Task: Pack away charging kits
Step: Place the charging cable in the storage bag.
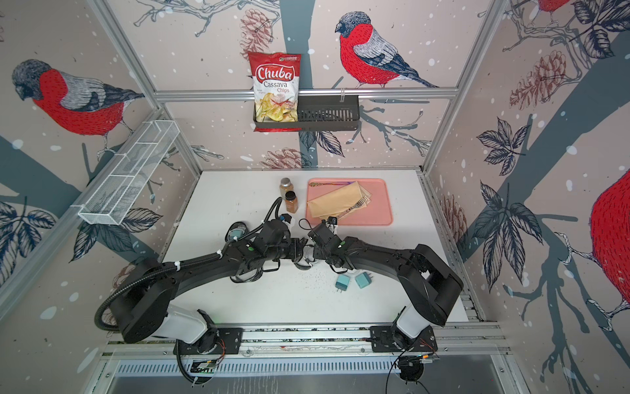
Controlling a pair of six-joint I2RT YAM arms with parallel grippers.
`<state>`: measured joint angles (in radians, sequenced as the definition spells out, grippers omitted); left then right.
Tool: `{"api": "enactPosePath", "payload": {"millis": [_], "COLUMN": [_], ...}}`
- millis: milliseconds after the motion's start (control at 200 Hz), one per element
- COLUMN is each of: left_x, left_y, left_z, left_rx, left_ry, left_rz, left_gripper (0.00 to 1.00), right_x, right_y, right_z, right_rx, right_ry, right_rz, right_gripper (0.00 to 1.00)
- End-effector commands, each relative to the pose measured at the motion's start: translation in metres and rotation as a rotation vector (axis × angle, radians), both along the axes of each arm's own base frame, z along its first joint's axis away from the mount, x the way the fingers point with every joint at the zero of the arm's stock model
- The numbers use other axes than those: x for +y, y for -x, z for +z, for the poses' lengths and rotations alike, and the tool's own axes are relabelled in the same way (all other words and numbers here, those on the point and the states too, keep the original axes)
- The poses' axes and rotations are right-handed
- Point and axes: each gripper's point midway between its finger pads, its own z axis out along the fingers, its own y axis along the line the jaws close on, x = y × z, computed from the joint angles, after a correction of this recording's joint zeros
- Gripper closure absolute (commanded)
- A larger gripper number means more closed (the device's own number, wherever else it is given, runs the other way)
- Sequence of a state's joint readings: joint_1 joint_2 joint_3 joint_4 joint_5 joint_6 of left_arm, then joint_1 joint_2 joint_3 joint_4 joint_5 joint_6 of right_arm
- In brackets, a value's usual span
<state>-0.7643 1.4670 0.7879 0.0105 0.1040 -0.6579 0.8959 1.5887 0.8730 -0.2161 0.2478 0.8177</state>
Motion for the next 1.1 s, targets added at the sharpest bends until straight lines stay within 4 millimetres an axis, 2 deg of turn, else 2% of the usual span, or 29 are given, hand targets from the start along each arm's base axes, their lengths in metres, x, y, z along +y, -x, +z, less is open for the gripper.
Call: {"api": "enactPosePath", "payload": {"millis": [0,175,490,545,645,765,1096], "left_x": [-0.003,-0.003,-0.003,-0.003,-0.003,-0.002,0.003], "left_y": [-0.004,-0.004,-0.004,-0.003,-0.003,-0.003,-0.004], "left_z": [0.008,0.009,0.01,0.011,0.01,0.011,0.009], "left_rx": [-0.021,-0.022,-0.023,-0.023,-0.022,-0.021,-0.005], "left_ry": [0.021,0.021,0.027,0.028,0.027,0.029,0.054], "left_rz": [0.011,0.013,0.011,0.009,0.009,0.013,0.075], "left_gripper": [1.0,1.0,1.0,1.0,1.0,1.0,1.0], "right_x": [0.011,0.021,0.022,0.022,0.022,0.021,0.02], "right_y": [0.003,0.005,0.003,0.003,0.003,0.001,0.0], "right_z": [-0.001,-0.001,-0.011,-0.011,-0.01,-0.008,0.013], "right_rx": [0.006,0.002,0.02,0.019,0.018,0.015,-0.029], "right_ry": [-0.041,-0.059,-0.04,-0.043,-0.049,-0.054,-0.149], "right_rz": [0.029,0.051,0.039,0.036,0.031,0.021,-0.035], "right_gripper": [0.67,0.65,0.67,0.72,0.88,1.0,1.0]}}
